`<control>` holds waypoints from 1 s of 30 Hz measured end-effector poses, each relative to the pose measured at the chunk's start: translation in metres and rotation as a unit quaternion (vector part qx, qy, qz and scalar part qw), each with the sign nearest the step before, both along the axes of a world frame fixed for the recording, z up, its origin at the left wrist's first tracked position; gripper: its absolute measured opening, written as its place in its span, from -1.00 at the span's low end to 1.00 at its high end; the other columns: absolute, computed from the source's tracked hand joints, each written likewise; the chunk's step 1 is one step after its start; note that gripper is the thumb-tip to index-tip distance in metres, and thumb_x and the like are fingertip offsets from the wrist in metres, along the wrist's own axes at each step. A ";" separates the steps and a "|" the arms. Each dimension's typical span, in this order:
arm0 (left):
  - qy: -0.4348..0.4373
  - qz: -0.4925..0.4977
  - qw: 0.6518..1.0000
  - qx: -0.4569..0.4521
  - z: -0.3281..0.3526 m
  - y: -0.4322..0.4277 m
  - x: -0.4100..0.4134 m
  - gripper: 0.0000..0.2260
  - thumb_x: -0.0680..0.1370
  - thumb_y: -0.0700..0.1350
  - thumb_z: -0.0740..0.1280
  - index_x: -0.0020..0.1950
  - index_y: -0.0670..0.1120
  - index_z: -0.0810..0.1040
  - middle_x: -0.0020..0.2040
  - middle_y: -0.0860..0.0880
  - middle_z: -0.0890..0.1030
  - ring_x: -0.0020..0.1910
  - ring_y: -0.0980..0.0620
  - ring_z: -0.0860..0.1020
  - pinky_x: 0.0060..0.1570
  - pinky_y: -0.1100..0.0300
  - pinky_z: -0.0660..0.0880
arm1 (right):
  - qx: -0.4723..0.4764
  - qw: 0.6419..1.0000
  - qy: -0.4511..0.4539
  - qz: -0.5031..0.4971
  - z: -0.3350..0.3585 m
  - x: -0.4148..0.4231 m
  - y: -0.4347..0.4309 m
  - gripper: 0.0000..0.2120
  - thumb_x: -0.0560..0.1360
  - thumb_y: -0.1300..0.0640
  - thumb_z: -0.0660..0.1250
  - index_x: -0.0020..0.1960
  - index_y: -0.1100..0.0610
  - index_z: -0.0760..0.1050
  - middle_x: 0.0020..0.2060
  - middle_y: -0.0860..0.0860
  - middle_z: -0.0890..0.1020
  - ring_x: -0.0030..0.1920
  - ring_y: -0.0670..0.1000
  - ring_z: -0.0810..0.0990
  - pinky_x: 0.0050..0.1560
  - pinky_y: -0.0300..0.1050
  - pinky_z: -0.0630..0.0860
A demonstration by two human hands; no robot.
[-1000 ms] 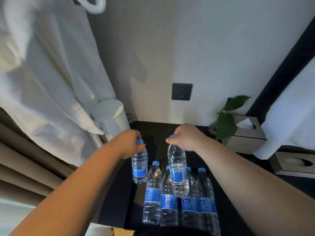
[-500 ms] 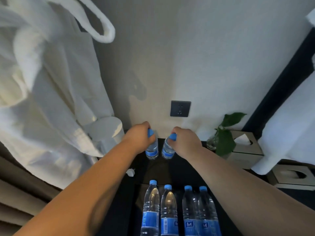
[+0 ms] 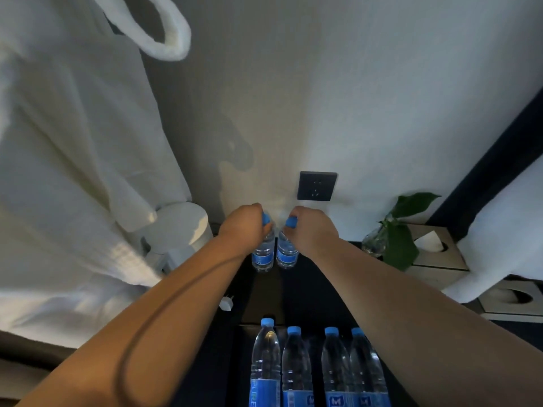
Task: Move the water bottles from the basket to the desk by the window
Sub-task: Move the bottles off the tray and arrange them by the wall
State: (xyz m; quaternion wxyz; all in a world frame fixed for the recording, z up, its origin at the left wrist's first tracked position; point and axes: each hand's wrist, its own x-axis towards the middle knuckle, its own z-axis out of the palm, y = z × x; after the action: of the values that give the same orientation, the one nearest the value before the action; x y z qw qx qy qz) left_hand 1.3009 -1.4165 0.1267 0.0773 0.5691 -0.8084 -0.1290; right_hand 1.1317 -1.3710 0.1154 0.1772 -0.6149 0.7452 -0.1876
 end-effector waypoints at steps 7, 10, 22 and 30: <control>0.069 0.014 0.998 0.002 -0.022 0.003 0.011 -0.79 0.60 -0.03 0.37 0.06 -0.16 0.48 -0.12 -0.13 0.57 -0.18 -0.09 0.51 -0.22 0.09 0.34 | 0.001 0.999 -0.019 0.026 -0.015 -0.003 0.000 -0.69 0.61 0.01 0.36 0.30 0.07 0.46 0.04 0.04 0.65 0.00 0.09 0.63 0.03 0.08 0.64; 0.071 0.018 0.997 0.004 -0.024 0.005 0.013 -0.78 0.60 0.02 0.38 -0.01 -0.10 0.43 -0.12 -0.09 0.56 -0.17 -0.07 0.52 -0.22 0.09 0.34 | 0.015 0.999 -0.036 0.013 -0.021 -0.004 0.006 -0.70 0.61 0.03 0.35 0.30 0.08 0.46 0.04 0.03 0.65 -0.01 0.08 0.65 0.01 0.08 0.66; 0.028 0.050 0.997 0.042 -0.072 0.053 0.030 -0.81 0.59 0.11 0.32 0.03 0.01 0.55 -0.16 0.02 0.54 -0.17 -0.03 0.55 -0.26 0.15 0.38 | 0.164 0.985 -0.017 0.042 -0.076 -0.012 0.072 -0.59 0.62 -0.14 0.34 0.38 0.04 0.52 0.17 0.00 0.65 0.05 0.00 0.60 -0.05 -0.12 0.47; -0.090 0.035 0.978 0.185 -0.114 0.115 0.030 -0.65 0.57 0.28 0.25 -0.08 0.01 0.55 0.00 -0.07 0.67 0.04 -0.11 0.63 -0.01 0.04 0.57 | 0.246 0.967 0.011 0.067 -0.105 0.005 0.122 -0.69 0.64 -0.19 0.26 0.04 0.05 0.56 -0.14 -0.03 0.61 -0.15 -0.04 0.59 -0.21 -0.11 0.50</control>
State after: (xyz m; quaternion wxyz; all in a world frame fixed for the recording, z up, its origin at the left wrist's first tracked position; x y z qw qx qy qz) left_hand 1.3311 -1.3014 0.0127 -0.0981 0.6110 -0.7536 -0.2217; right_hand 1.1364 -1.2493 0.0103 0.3270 -0.6030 0.7274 0.0199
